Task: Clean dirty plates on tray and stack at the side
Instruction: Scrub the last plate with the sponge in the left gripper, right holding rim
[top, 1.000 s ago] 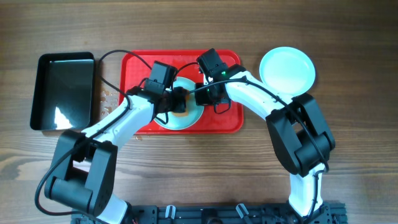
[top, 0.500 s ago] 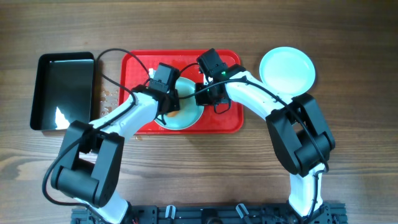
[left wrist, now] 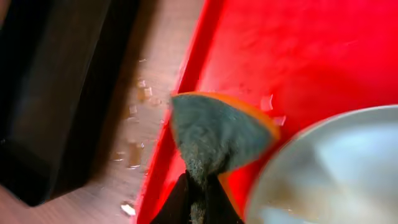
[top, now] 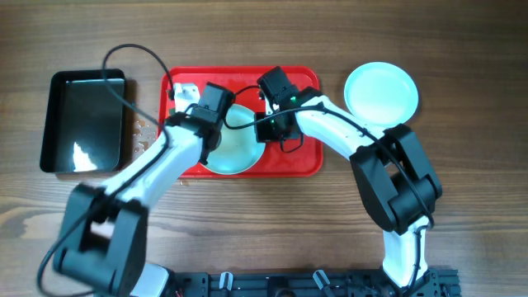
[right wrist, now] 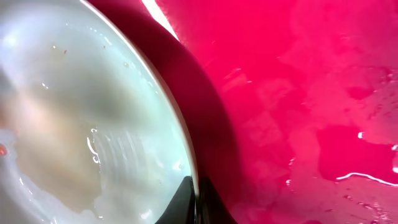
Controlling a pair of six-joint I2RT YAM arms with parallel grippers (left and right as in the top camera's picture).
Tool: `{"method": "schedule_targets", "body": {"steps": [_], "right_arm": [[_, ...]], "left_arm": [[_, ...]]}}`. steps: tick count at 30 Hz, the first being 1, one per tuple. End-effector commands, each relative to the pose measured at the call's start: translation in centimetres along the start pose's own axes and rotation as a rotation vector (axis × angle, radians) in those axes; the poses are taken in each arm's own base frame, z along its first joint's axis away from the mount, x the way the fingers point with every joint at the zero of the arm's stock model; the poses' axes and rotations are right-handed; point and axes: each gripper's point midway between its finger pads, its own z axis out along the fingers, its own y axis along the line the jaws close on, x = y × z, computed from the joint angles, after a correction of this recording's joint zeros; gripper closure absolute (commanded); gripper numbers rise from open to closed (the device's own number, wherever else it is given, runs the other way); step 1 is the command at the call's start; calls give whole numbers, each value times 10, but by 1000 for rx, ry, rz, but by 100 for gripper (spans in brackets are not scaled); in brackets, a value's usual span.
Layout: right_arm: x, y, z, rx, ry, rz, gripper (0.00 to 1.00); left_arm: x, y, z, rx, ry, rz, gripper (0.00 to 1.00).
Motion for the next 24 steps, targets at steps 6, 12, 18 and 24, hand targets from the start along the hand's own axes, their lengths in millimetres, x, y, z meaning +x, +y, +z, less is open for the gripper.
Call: {"method": "schedule_targets", "body": {"steps": [6,12,18,24], "right_arm": [[15,-30,22,107,50,25,96],[14,-30,22,107,49,25,96],[14,-30,22,107,49,25,96],[14,-30,22,107,49,25,96]], "left_arm": [[17,-104,-36,598,196,-52,96],[44,-128,-18,651,318,-67,96],[71,-132,-5,636,417,-35,96],[69,-82,21,339,341,1,96]]}}
